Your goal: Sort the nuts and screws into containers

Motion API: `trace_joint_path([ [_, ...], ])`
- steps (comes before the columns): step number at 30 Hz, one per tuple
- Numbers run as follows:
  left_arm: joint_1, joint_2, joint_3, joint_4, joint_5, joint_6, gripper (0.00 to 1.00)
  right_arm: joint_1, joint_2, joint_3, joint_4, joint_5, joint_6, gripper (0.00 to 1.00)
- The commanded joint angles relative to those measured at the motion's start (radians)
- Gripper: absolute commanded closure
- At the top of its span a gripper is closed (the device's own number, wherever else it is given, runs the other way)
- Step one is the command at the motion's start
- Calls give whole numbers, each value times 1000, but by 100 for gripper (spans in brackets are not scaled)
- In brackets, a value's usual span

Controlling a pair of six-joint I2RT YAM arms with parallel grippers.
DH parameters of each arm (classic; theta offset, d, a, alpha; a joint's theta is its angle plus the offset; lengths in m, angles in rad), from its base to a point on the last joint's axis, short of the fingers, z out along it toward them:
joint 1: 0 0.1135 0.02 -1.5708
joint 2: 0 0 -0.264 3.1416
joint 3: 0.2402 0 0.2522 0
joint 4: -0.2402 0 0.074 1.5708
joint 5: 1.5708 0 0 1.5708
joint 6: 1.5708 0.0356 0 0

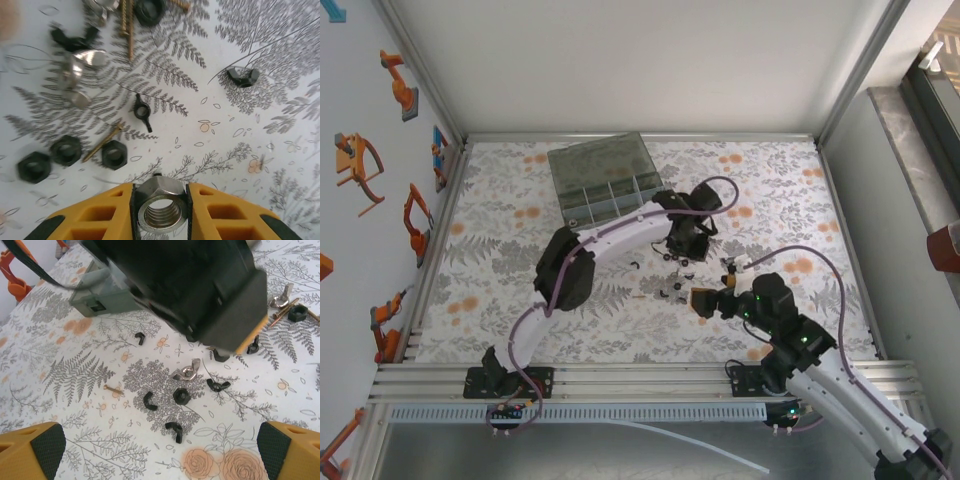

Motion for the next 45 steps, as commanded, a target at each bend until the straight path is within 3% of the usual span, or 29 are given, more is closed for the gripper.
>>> trace_joint_path([
  [1, 84, -196, -103, 76, -41, 14, 83, -2, 149, 88, 194, -27, -75, 0],
  [10, 321, -490, -516, 115, -117, 22, 83, -3, 674, 349, 433, -187, -149, 1],
  [17, 481, -526, -639, 105, -178, 54, 83, 3, 841, 292, 632, -253, -268, 1],
  [24, 560, -421, -577, 121, -199, 72, 83, 3, 819, 204, 758, -298, -258, 0],
  [33, 601, -305, -488, 151, -228, 79, 82, 4, 802, 190, 765, -293, -263, 0],
  [45, 593, -289, -466, 128, -217, 87, 64, 4, 761, 175, 725, -255, -285, 0],
])
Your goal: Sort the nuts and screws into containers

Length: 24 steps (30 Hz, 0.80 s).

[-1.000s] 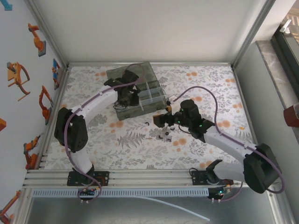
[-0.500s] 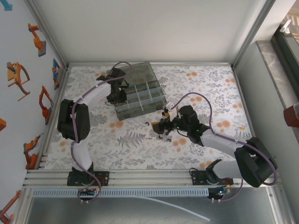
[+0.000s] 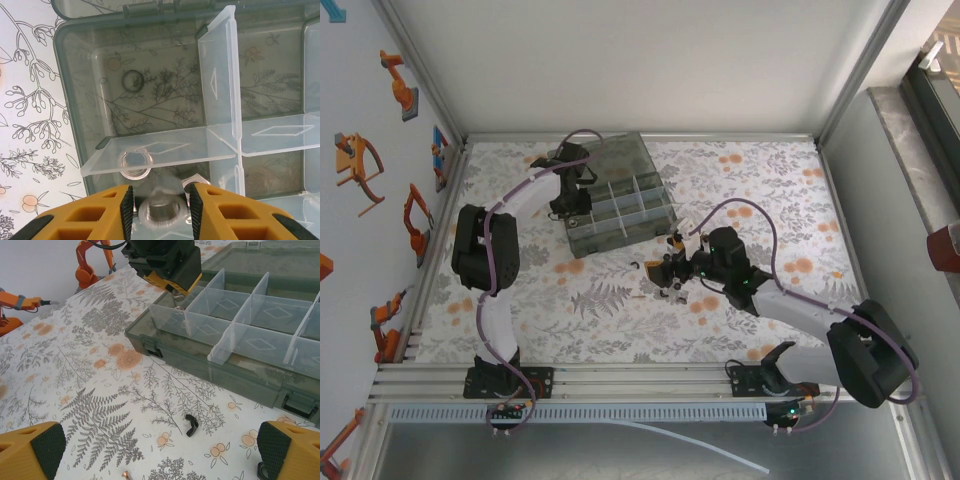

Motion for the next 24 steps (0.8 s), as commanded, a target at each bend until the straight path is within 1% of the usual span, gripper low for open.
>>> trace_joint_path([
  [1, -9, -30, 9, -15, -16, 21, 62, 2, -36, -13, 2, 28, -27, 0],
  [4, -26, -63, -4, -19, -31, 29, 57, 2, -58, -22, -2, 38, -27, 0],
  [6, -39, -82, -9, -29, -37, 32, 56, 1, -72, -27, -10, 44, -29, 0],
  [8, -74, -113, -24, -25, -36, 50, 57, 1, -99, -20, -57, 50, -24, 1],
  [10, -134, -153, -47, -6, -25, 86, 58, 1, -140, -17, -125, 88, -5, 0],
  [13, -242, -186, -82, 33, 64, 141, 60, 1, -212, -25, -254, 142, 20, 0],
  [16, -329, -165, -96, 32, 132, 165, 66, 1, -305, -75, -342, 161, 71, 1],
  [18, -383, -142, -102, 43, 169, 172, 68, 1, -374, -114, -396, 179, 115, 1],
  [21, -456, -94, -89, 57, 208, 166, 70, 0, -471, -173, -457, 157, 161, 0],
  [24, -499, -37, -63, 62, 247, 143, 71, 1, -553, -242, -411, 79, 186, 0],
])
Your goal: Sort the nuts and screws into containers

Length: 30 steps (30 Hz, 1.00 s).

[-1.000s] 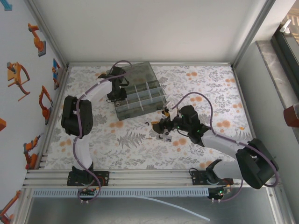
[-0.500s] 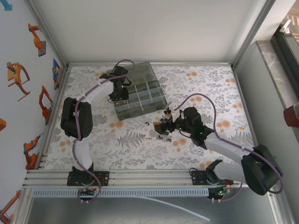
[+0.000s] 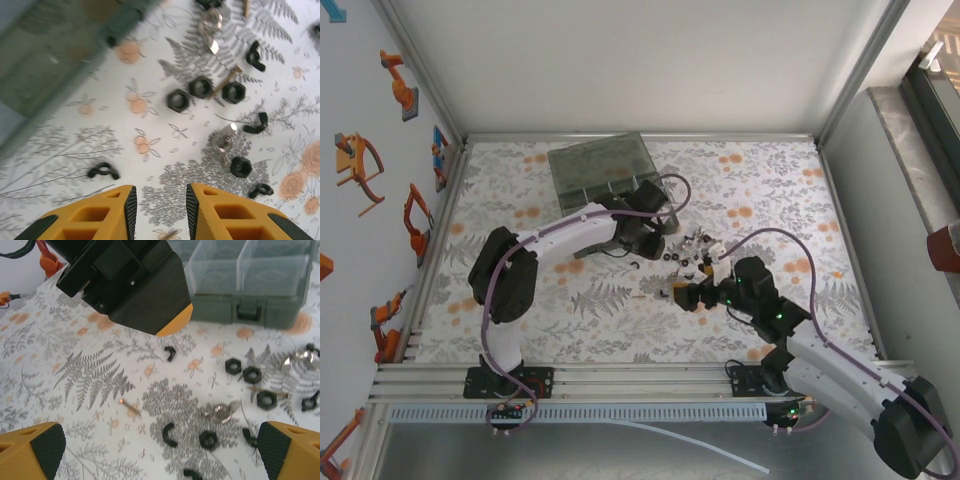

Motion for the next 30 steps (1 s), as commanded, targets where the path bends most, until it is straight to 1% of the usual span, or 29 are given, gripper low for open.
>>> trace_joint_path([
  [1, -30, 71, 29, 4, 74, 5, 71, 1, -75, -57, -26, -47, 60, 1],
  [5, -71, 135, 68, 3, 103, -2, 73, 1, -152, -77, -43, -45, 66, 1],
  [12, -108, 196, 111, -8, 97, -21, 73, 1, -230, -109, -33, -53, 67, 0],
  [22, -119, 244, 158, -47, 83, -29, 74, 1, -237, -117, -24, -49, 67, 0],
  [30, -123, 259, 163, -65, 81, -32, 75, 1, -228, -117, -18, -50, 65, 0],
])
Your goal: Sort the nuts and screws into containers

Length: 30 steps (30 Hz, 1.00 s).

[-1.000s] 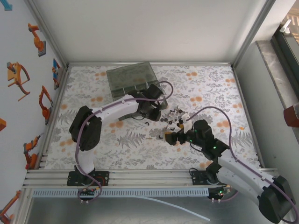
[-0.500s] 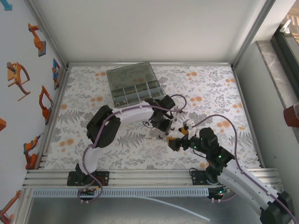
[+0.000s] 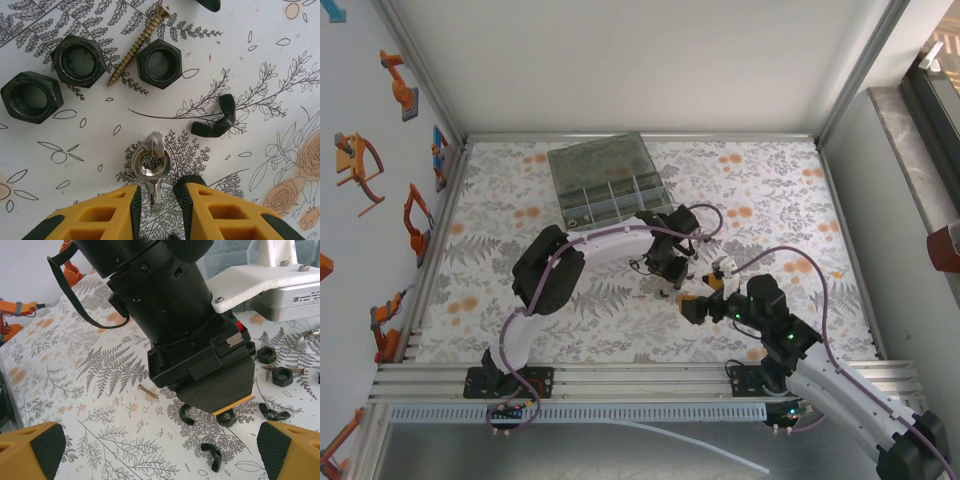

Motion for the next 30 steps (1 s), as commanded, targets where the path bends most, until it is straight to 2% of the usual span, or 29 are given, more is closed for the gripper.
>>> trace_joint_path([
  [1, -6, 26, 28, -37, -3, -13, 75, 1, 7, -8, 29, -16, 6, 0],
  [7, -6, 44, 47, -43, 1, -17, 81, 1, 17, -5, 32, -16, 4, 0],
  [11, -6, 34, 52, -51, -7, -19, 93, 1, 23, 2, 29, -11, 1, 1],
  [15, 5, -19, 43, -38, 1, -7, 98, 1, 61, 47, 19, 7, -31, 1],
  [18, 40, -79, 13, -3, 19, -7, 99, -1, 151, 107, 58, 14, -65, 0],
  [21, 86, -152, -14, 14, 1, 0, 99, 0, 288, 196, 114, -29, -103, 0],
  [26, 193, -236, -30, -8, -78, 10, 100, -3, 522, 361, 194, -111, -145, 0],
  [30, 273, -254, -25, -45, -161, 7, 100, -6, 655, 447, 239, -93, -155, 1],
])
